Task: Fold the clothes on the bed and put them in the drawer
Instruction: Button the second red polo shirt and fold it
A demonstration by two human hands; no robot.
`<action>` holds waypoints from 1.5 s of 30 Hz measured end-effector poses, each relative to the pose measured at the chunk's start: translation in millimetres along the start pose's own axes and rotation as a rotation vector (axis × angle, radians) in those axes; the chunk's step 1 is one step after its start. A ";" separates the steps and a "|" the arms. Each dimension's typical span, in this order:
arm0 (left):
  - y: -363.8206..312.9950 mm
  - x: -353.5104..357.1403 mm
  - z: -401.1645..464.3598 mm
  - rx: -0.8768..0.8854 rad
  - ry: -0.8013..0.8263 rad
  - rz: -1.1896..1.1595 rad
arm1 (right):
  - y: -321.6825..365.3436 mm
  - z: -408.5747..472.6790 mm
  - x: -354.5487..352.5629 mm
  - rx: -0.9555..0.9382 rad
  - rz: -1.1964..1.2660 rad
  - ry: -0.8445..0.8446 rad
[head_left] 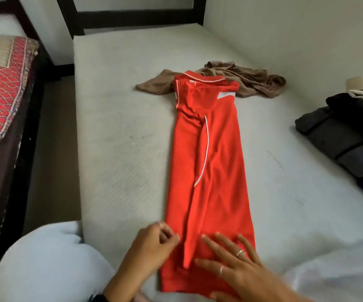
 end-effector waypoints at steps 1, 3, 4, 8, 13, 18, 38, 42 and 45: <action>-18.1 -6.1 -37.0 0.014 -0.131 0.107 | 4.8 -41.4 -15.1 0.077 0.016 -0.103; -14.7 -19.8 -37.2 0.018 -0.293 0.183 | -21.7 -49.4 -12.0 0.350 0.089 -0.145; -10.4 -18.2 -35.8 -0.008 -0.289 0.206 | -35.3 -50.6 -9.0 0.487 0.135 -0.135; -13.8 13.8 -35.6 -0.010 -0.165 0.365 | -59.8 -60.0 6.0 0.828 0.198 0.094; -33.1 18.7 -47.3 0.046 -0.122 0.061 | -50.0 -51.5 -6.3 0.805 0.528 0.017; -36.8 18.7 -85.2 -0.015 -0.018 -0.329 | -45.6 -82.1 -36.4 0.753 0.780 -0.134; -162.4 -35.7 15.6 -0.123 0.115 -1.142 | -135.4 25.7 -127.7 0.631 2.005 -0.465; -109.2 -21.9 57.0 -0.118 0.003 -0.983 | -178.3 25.5 -69.4 0.979 1.585 -0.601; -67.4 -16.2 48.1 0.010 -0.213 -0.488 | -162.8 13.1 -35.5 0.954 1.200 -0.452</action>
Point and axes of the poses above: each hand's wrist, its own z-axis towards the middle knuckle, its own x-axis out of the palm, y = z × x, the point moved 9 cm from there along z, towards the middle knuckle, and after that the axes turned 1 degree about -z, right-handed, at the moved point
